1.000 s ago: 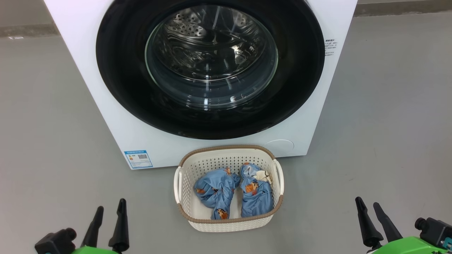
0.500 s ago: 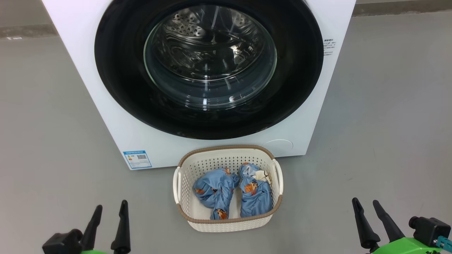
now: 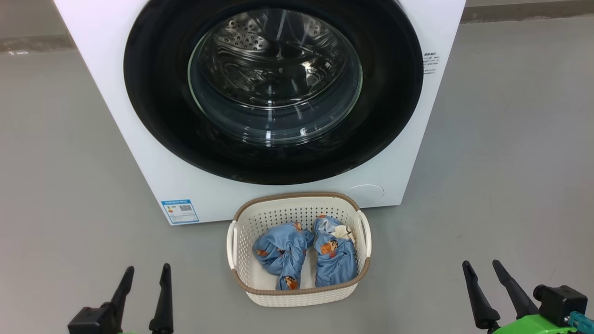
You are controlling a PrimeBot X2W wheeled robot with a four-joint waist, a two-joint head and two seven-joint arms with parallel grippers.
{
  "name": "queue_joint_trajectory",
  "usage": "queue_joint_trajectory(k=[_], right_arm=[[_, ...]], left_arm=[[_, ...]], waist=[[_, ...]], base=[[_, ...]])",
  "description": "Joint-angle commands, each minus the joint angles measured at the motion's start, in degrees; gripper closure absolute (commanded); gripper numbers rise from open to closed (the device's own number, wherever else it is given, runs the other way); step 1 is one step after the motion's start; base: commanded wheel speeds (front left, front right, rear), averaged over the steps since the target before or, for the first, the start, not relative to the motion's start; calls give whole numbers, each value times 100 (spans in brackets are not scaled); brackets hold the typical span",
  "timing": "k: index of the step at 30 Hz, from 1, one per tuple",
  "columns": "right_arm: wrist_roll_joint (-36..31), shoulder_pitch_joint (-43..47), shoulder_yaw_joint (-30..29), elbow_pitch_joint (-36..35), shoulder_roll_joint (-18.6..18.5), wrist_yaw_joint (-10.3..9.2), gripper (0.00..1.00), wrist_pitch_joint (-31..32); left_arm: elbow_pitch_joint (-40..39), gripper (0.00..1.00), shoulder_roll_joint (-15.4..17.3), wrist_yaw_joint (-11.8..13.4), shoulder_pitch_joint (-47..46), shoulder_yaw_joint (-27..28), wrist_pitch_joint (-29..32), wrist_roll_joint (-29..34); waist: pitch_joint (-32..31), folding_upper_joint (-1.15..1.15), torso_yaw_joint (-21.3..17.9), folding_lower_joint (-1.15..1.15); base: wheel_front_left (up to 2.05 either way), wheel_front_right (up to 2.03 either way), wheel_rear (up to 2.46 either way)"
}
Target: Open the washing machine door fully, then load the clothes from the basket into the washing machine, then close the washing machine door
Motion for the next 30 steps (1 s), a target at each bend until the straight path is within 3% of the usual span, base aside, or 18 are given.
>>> queue_joint_trajectory(k=[1, 20, 30], right_arm=[[-142, 40, 148, -155, -121, 10, 0, -89], [-295, 102, 27, -212, -72, 10, 0, -125], [-300, 98, 1, -248, -60, 10, 0, -125]], left_arm=[[-134, 0, 100, -15, -99, 191, -92, 152], [-15, 0, 45, -15, -98, 414, -128, 352], [-21, 0, 9, -15, -98, 431, -128, 487]], waist=[[-1, 0, -3, 0], [-3, 0, -64, 0], [14, 0, -44, 0]], base=[[0, 0, 0], [2, 2, -4], [60, 60, -120]])
